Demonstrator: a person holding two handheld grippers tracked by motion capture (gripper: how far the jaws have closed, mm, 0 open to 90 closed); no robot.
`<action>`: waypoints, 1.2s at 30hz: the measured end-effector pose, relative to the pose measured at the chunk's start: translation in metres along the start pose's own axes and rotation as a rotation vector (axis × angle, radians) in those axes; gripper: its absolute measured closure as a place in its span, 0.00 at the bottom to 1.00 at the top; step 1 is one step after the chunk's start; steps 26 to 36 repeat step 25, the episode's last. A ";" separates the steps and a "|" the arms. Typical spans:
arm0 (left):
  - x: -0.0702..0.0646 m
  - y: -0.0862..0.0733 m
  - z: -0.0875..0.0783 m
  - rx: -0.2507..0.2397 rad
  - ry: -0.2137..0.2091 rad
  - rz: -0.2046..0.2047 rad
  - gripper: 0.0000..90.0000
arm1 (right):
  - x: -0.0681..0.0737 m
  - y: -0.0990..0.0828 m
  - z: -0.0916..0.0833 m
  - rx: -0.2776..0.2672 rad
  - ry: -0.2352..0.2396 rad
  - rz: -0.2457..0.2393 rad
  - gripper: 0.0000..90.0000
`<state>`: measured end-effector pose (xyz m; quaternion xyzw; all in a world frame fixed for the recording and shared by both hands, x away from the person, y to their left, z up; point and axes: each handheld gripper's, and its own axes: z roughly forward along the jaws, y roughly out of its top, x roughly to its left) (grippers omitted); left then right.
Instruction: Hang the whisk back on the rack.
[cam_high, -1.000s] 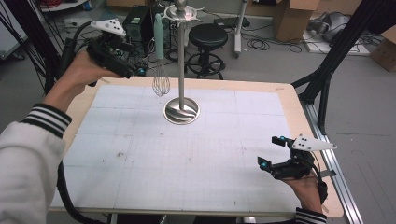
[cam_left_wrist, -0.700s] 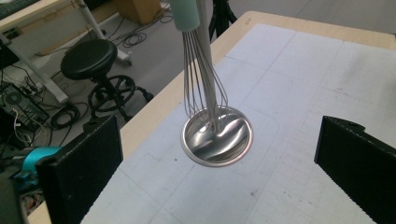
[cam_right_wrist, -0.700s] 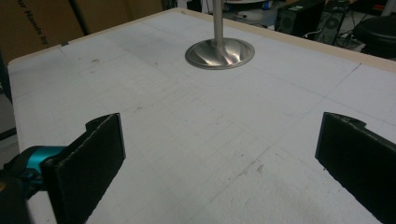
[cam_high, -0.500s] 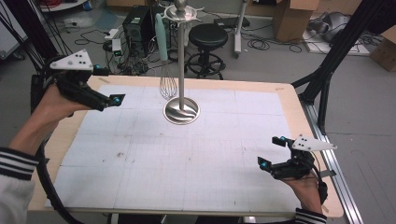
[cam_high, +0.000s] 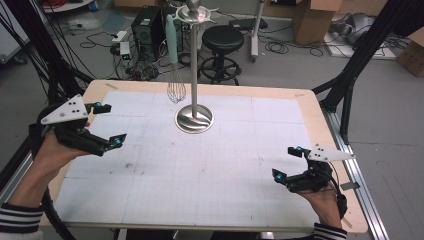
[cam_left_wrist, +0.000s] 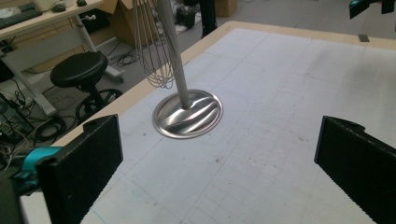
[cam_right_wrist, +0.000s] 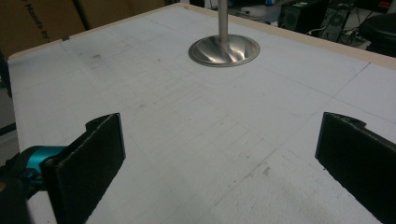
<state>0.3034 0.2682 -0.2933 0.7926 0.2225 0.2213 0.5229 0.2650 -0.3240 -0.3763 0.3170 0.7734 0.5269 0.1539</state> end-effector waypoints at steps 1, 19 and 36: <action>-0.002 -0.004 0.000 -0.004 -0.007 -0.008 0.02 | 0.000 0.000 0.001 0.001 0.000 -0.004 0.01; -0.034 -0.068 0.008 -0.101 -0.097 -0.077 0.02 | -0.001 -0.002 -0.003 -0.007 -0.005 0.007 0.01; -0.035 -0.071 0.007 -0.078 -0.102 -0.078 0.02 | -0.001 -0.003 -0.003 -0.002 -0.007 0.010 0.01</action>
